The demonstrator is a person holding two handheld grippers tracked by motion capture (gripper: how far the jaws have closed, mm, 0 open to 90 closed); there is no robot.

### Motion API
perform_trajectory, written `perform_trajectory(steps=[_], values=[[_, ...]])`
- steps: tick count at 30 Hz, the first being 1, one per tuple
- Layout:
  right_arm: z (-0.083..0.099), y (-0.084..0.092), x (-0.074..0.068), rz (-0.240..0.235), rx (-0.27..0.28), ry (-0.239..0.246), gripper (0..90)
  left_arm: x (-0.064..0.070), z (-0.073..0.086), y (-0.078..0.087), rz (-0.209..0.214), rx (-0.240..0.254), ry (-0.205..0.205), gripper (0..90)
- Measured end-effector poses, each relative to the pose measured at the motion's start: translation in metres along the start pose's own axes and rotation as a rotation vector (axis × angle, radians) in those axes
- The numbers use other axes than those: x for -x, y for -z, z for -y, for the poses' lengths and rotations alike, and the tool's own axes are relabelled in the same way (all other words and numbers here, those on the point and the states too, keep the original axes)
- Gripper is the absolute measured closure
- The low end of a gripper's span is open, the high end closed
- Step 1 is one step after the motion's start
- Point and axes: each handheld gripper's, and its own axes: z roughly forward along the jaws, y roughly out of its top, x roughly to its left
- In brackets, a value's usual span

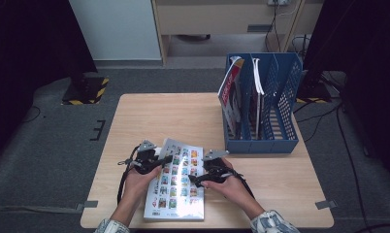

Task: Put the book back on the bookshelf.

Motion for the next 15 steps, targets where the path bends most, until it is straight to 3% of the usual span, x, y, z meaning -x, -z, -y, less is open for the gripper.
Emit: perform_trajectory(steps=[15], values=[[-0.0008, 0.0002, 0.0035, -0.017, -0.010, -0.017, 8.1, 0.0064, -0.0043, 0.0048, 0.007, 0.023, -0.037, 80.2]])
